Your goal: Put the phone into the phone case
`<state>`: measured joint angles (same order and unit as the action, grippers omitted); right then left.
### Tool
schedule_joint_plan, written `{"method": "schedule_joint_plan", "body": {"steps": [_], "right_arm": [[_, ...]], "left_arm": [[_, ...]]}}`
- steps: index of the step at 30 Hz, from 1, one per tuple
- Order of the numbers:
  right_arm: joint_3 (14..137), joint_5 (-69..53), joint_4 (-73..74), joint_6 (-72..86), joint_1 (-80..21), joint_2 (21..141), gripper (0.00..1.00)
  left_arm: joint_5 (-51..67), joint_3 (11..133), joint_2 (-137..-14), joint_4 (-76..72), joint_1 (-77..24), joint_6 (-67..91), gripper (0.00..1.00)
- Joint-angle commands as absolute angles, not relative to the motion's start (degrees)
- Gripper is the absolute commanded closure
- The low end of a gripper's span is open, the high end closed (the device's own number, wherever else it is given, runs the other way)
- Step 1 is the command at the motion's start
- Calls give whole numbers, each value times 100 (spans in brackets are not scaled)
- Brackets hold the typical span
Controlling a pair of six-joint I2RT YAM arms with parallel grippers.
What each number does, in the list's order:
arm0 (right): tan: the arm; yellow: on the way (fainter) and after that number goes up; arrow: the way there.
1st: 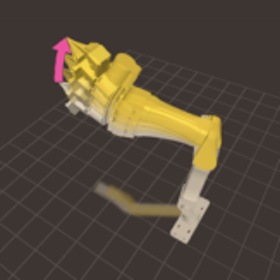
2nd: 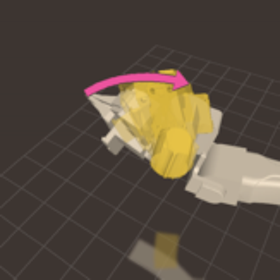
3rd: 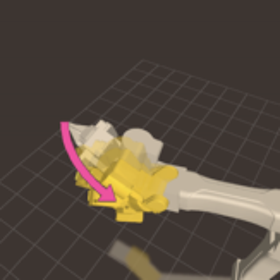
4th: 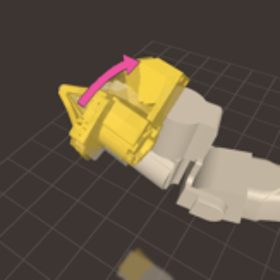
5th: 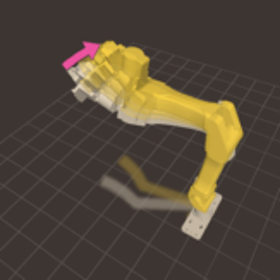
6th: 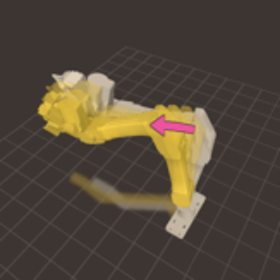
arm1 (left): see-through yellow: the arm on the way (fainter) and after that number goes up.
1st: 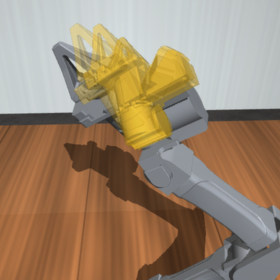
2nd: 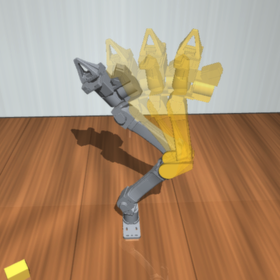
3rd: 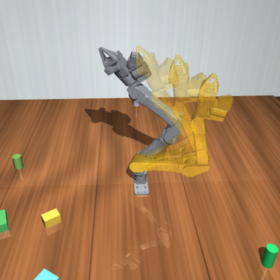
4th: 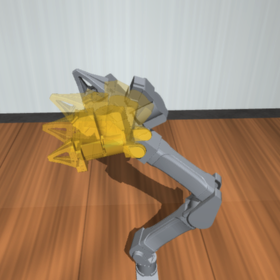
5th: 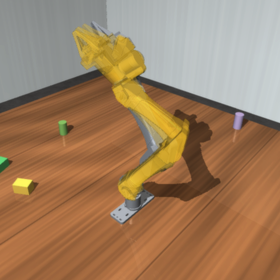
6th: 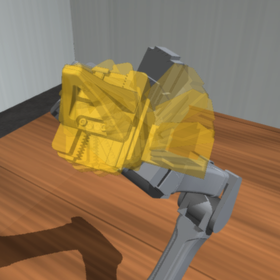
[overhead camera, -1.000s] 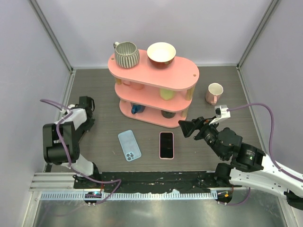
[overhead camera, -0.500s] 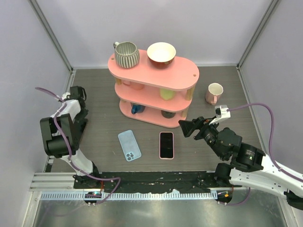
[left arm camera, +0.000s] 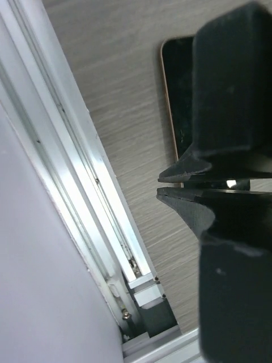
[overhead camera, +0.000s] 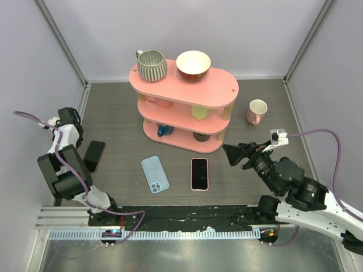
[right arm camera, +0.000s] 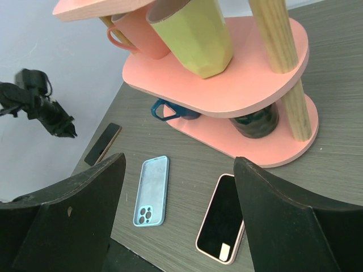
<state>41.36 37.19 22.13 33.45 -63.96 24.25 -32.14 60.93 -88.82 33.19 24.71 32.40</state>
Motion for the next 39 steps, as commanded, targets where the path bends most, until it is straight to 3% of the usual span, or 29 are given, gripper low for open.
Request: {"method": "schedule_joint_plan", "body": {"steps": [1,3,29,39], "right_arm": [[4430,3946,2355,3199,-6398,2093,17],[4482,3972,2487,3191,-6398,2004,17],[4491,3709,2874,3700,-6399,1714,18],[4439,3595,2742,3753,-6407,1784,18]], "left_arm": [[-3395,6153,-9158,3316,2487,3016,93],[-3253,6065,-9088,3086,2479,2892,100],[-2646,5959,-9941,3577,2470,2979,100],[-1442,5363,-9318,3692,2268,3155,100]]}}
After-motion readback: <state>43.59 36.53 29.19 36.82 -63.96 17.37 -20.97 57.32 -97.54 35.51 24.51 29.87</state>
